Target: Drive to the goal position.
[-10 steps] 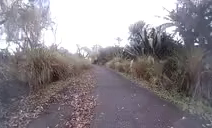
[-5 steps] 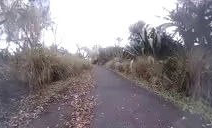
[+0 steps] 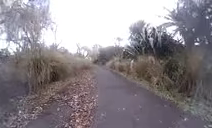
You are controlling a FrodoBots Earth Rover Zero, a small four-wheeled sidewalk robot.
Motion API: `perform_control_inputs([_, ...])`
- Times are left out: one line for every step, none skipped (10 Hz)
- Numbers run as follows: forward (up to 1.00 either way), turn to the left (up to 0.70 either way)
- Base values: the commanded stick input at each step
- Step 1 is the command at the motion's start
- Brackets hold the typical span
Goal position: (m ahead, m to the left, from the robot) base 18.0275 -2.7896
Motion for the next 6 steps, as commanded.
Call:
perform_control_inputs([0.7,0.0])
perform_control_inputs([0.7,0.0])
perform_control_inputs([0.7,0.0])
perform_control_inputs([0.7,0.0])
perform_control_inputs([0.7,0.0])
perform_control_inputs([0.7,0.0])
